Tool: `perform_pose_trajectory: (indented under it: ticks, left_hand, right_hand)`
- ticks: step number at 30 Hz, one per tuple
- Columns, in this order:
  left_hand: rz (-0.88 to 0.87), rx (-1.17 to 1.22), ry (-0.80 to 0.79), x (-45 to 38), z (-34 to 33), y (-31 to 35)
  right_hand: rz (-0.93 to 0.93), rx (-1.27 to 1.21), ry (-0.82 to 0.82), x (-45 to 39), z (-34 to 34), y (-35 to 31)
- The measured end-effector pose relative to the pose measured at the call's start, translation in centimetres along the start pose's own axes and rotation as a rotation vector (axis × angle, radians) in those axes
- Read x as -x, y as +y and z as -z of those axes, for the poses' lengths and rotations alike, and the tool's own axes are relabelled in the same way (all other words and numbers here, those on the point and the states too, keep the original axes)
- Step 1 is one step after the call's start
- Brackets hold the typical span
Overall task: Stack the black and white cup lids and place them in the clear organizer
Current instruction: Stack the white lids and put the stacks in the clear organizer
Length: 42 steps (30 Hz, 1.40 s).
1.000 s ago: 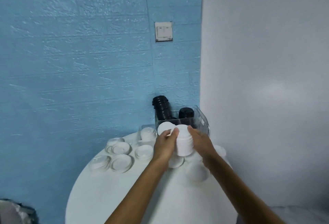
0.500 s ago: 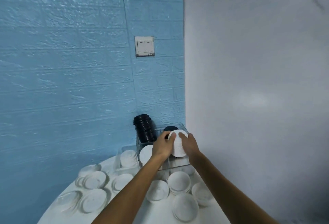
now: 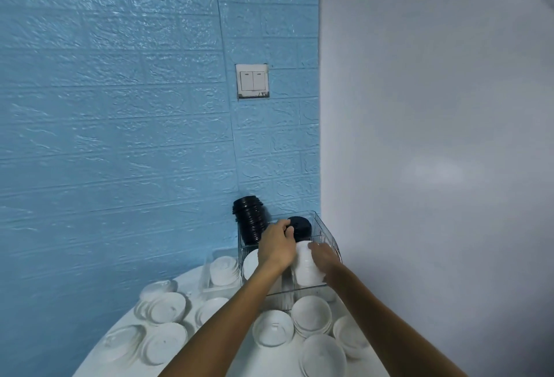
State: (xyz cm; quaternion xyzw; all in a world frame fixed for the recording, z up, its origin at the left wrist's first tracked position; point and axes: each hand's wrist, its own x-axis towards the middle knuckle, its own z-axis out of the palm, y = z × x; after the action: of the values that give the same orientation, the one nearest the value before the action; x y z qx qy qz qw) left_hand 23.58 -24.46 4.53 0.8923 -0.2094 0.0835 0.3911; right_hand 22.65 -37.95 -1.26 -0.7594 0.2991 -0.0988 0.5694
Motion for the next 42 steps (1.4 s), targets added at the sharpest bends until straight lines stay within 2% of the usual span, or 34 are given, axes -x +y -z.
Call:
perform_pose_trajectory:
  ticks: [2, 4, 9, 12, 14, 16, 26, 32, 39, 42]
  left_hand:
    - [-0.007, -0.087, 0.071, 0.3, 0.9, -0.8]
    - [0.01, -0.214, 0.067, 0.8, 1.9, -1.9]
    - [-0.014, -0.457, -0.021, 1.9, 3.3, -4.7]
    - [-0.081, -0.552, -0.159, 2.2, 3.4, -5.5]
    - [-0.129, -0.593, -0.25, 2.2, 3.5, -5.8]
    - [-0.176, -0.606, -0.274, 2.2, 3.6, -6.1]
    - [-0.343, -0.78, -0.278, 2.2, 3.8, -6.9]
    - [-0.367, -0.787, -0.295, 2.9, 3.5, -7.5]
    - [-0.302, -0.691, -0.356, 2.1, 4.7, -6.0]
    - [-0.287, -0.571, -0.285, 2.4, 5.6, -6.1]
  right_hand:
    - [-0.011, 0.038, -0.045, -1.1, -0.6, 1.0]
    - [-0.017, 0.077, -0.055, -2.1, -0.9, 1.4]
    - [-0.014, 0.184, -0.058, -2.6, -0.5, 1.0]
    - [-0.036, 0.291, -0.104, -1.9, -0.5, 0.8]
    - [0.046, 0.493, -0.143, -1.8, -0.7, 0.5]
    - [0.098, 0.533, -0.156, -2.1, -0.9, 0.6]
    - [0.186, 0.552, -0.028, -0.2, -0.8, 1.6]
    - [0.313, 0.511, 0.033, 0.6, -0.9, 1.9]
    - [0.424, 0.404, 0.089, 5.0, 0.9, -0.6]
    - [0.465, 0.305, 0.132, 7.7, 1.8, -2.4]
